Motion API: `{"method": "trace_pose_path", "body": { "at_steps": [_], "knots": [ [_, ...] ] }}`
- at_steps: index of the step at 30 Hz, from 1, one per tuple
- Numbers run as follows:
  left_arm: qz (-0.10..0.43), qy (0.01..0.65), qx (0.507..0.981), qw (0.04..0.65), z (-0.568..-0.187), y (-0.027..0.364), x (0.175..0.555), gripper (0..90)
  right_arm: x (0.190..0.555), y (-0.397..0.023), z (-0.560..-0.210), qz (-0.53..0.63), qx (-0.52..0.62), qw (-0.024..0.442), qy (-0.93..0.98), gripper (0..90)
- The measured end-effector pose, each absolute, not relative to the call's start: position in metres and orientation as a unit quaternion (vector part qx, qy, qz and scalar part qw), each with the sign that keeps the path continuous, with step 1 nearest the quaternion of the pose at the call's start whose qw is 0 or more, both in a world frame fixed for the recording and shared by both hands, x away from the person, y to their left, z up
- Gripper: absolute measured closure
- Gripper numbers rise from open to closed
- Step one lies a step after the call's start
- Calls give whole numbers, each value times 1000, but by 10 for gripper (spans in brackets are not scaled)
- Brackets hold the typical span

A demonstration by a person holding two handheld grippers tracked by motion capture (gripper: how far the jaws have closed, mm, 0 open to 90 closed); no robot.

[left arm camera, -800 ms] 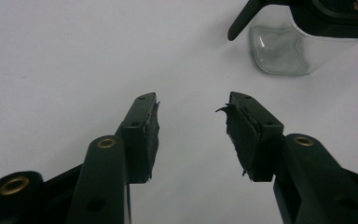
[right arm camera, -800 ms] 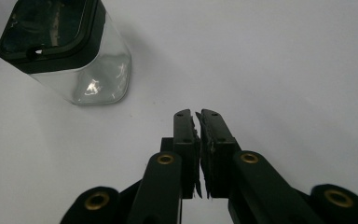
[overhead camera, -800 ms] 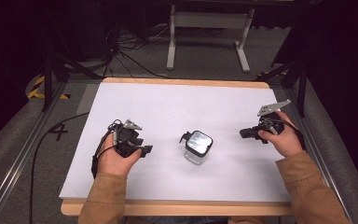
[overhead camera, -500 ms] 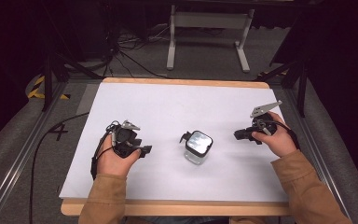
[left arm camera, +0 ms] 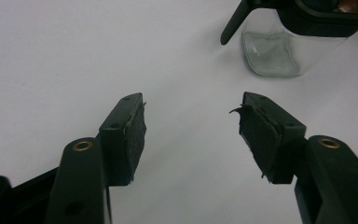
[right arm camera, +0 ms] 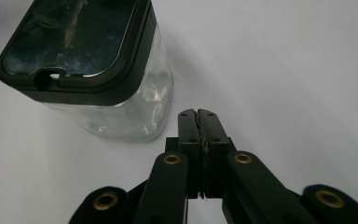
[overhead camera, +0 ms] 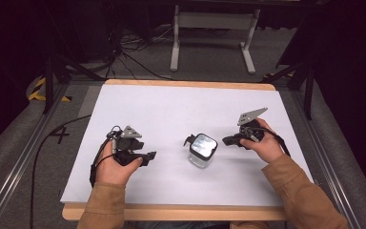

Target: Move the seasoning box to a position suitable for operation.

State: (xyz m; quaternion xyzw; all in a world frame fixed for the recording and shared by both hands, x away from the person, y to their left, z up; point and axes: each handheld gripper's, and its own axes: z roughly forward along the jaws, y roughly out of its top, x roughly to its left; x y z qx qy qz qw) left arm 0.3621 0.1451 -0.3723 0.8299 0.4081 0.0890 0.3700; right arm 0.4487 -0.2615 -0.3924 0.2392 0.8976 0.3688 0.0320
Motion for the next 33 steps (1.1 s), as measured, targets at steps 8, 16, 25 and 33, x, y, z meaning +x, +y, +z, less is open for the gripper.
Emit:
{"method": "trace_pose_path", "body": {
  "at_steps": [8, 16, 25, 33],
  "knots": [
    [94, 408, 829, 371, -374, 148, 359, 374, 455, -244, -410, 376, 222, 11, 900, 900],
    [90, 413, 828, 368, -374, 149, 356, 355, 454, -234, -416, 364, 214, -2, 907, 900],
    [89, 413, 829, 365, -375, 147, 358, 349, 452, -234, -420, 356, 221, -25, 908, 900],
    [89, 403, 835, 364, -375, 142, 363, 344, 443, -231, -421, 335, 218, -32, 916, 900]
  ]
}}
